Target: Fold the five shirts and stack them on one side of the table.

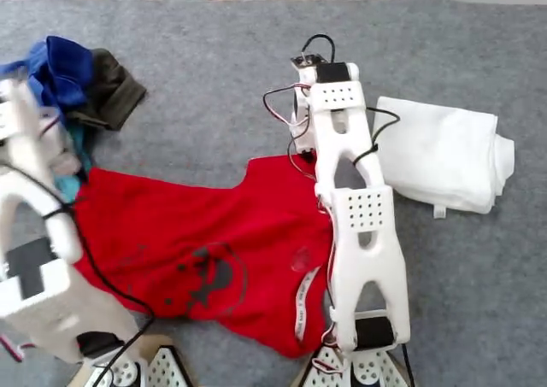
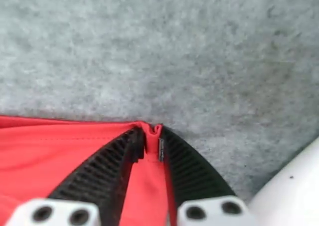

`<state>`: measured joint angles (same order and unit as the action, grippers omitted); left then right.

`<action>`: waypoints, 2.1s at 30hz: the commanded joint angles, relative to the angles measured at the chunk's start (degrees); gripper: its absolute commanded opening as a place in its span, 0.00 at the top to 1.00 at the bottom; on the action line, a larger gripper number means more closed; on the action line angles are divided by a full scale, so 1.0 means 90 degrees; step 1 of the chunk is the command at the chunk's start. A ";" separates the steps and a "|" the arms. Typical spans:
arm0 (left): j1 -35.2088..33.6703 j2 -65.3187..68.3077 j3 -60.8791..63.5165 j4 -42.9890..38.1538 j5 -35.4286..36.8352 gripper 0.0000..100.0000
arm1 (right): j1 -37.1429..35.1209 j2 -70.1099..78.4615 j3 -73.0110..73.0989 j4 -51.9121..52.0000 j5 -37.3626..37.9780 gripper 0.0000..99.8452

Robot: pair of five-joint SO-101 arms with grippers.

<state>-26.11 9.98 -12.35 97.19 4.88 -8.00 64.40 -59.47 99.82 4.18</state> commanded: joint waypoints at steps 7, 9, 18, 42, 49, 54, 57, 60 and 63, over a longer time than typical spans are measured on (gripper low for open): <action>0.0425 0.2110 -0.1597 -0.0479 0.2940 0.80 | -0.0147 0.0278 -0.0063 -0.0020 -0.0117 0.97; 0.0337 0.2530 -0.2085 -0.0283 0.3360 0.80 | -0.0147 0.0298 -0.0073 -0.0010 -0.0117 0.97; 0.0347 0.3741 -0.3941 0.0264 0.4220 0.80 | -0.0156 0.0298 -0.0073 0.0000 -0.0088 0.97; 0.0269 0.2579 -0.2476 0.0410 0.4083 0.81 | -0.0166 0.0298 -0.0073 -0.0020 -0.0078 0.97; 0.0249 0.3360 -0.2369 0.0391 0.4063 0.81 | -0.0166 0.0308 -0.0073 -0.0020 -0.0078 0.97; 0.0122 0.4249 -0.3121 0.0391 0.4073 0.84 | -0.0166 0.0308 -0.0073 -0.0020 -0.0078 0.97; 0.0015 0.4542 -0.3443 0.0391 0.4073 0.85 | -0.0166 0.0308 -0.0073 -0.0020 -0.0078 0.97; -0.0015 0.4679 -0.3687 0.0391 0.4083 0.85 | -0.0166 0.0308 -0.0073 -0.0020 -0.0078 0.97; 0.0054 0.4659 -0.3775 0.0400 0.4083 0.85 | -0.0166 0.0308 -0.0073 -0.0020 -0.0078 0.97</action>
<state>-24.00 51.82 -43.56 100.79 42.07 -8.00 65.19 -60.00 99.82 3.65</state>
